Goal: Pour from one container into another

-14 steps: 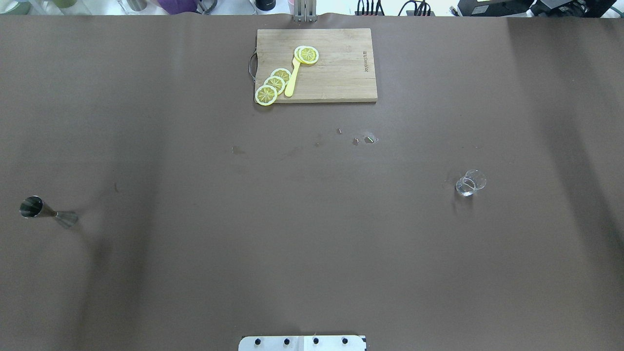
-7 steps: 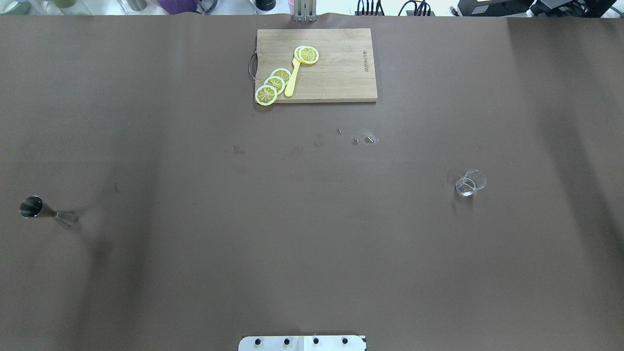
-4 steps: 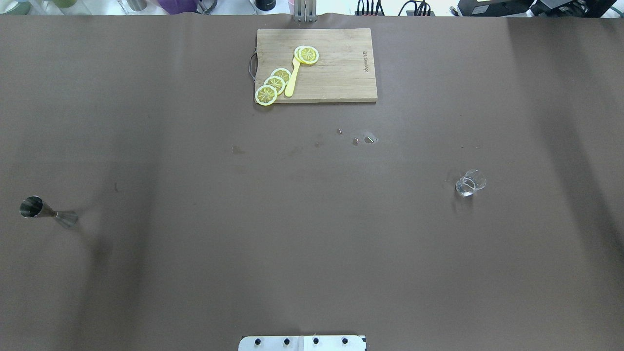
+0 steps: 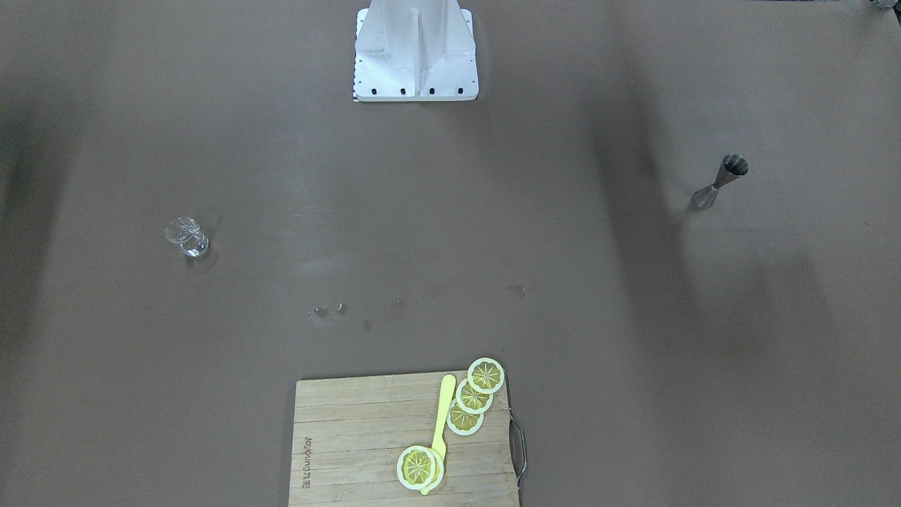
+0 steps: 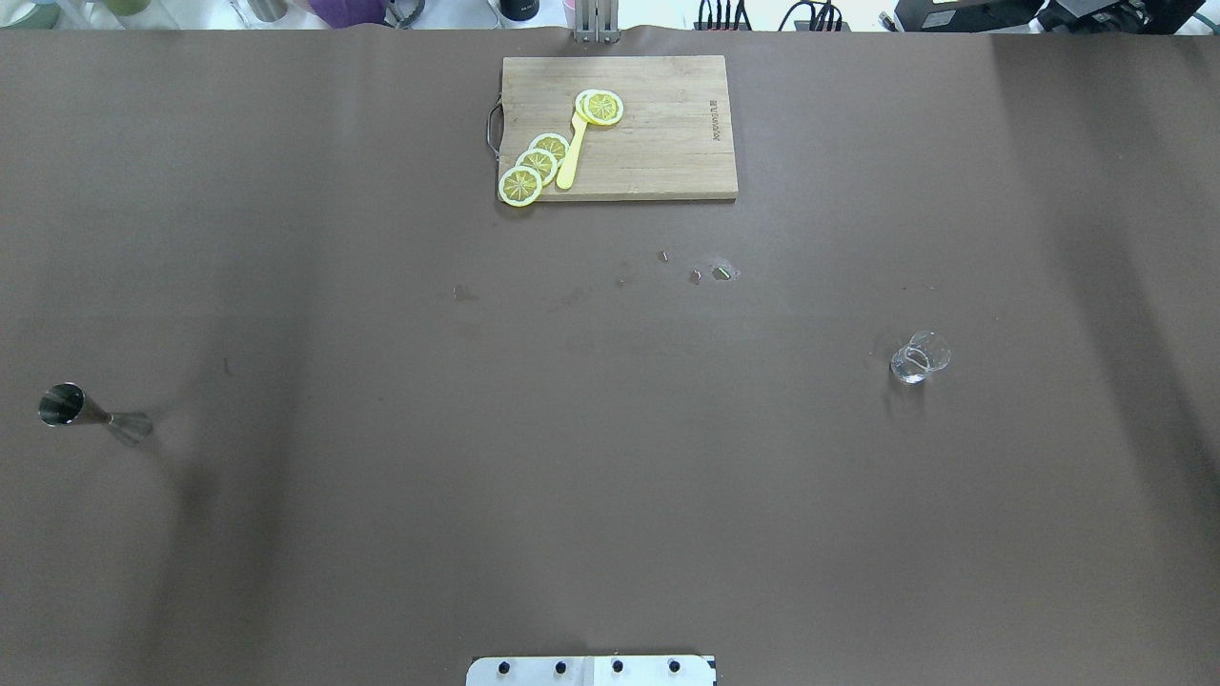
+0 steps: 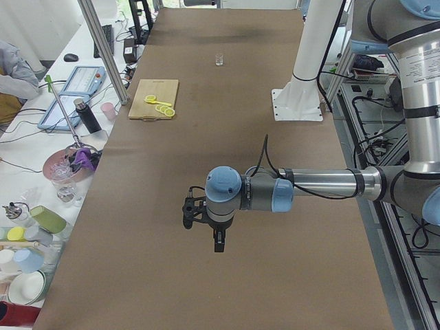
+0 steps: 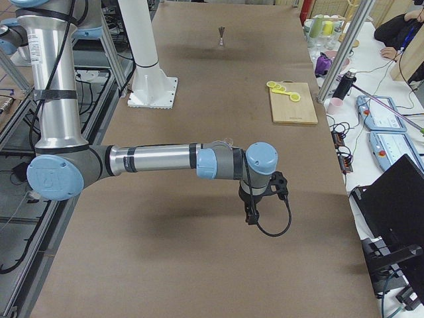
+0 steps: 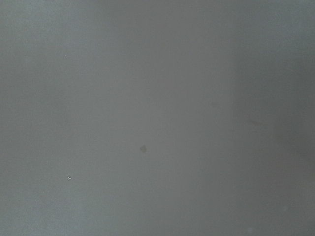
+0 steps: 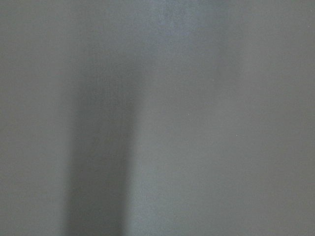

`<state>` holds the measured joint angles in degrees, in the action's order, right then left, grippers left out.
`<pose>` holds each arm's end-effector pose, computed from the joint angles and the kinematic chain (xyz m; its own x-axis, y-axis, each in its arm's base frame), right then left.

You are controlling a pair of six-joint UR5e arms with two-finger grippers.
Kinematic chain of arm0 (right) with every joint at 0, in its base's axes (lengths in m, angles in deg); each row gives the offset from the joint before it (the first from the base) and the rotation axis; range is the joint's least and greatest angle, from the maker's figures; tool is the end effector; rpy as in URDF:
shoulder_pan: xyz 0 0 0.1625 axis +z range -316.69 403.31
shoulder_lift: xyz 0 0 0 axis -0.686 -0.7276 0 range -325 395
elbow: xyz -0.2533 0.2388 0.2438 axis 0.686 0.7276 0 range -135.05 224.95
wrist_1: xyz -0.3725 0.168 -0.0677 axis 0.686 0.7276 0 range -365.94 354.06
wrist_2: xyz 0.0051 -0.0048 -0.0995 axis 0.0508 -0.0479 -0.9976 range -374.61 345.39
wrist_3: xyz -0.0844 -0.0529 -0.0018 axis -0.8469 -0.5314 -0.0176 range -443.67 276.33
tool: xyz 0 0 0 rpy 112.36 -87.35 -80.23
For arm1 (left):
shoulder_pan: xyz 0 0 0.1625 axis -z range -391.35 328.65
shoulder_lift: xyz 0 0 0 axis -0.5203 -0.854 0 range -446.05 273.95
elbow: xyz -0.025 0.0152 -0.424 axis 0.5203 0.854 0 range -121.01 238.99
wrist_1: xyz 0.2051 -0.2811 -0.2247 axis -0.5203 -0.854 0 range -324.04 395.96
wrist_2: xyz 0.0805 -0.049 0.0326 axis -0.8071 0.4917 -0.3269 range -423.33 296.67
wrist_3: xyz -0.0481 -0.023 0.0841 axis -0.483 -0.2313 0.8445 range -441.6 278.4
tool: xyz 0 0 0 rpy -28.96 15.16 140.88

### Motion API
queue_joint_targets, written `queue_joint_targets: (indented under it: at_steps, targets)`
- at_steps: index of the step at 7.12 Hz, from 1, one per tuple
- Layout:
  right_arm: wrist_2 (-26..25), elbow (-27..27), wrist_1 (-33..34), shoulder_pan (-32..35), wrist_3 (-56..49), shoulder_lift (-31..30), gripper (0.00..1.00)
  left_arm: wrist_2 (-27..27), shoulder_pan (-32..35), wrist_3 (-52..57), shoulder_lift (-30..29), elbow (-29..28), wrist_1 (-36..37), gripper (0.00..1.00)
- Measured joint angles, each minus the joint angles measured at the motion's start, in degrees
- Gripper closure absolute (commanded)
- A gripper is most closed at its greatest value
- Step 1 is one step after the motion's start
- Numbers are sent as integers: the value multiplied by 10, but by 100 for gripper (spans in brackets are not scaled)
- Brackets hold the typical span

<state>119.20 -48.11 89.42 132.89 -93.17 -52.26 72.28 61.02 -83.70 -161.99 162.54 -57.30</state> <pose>0.0605 -0.5112 0.6185 0.7104 -0.1754 0.6815 0.1263 0.9845 0.1217 -0.0783 -0.3889 0.6431 0.6984 -0.0312 -0.7151 0.0669 0.9975 0.0218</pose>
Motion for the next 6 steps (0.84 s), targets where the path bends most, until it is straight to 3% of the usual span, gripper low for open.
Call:
queue_joint_targets:
  at_steps: [6]
  targets:
    - [25,-1,-1,37,-2,-28,0,1,-1,-1,-1,1,3,1]
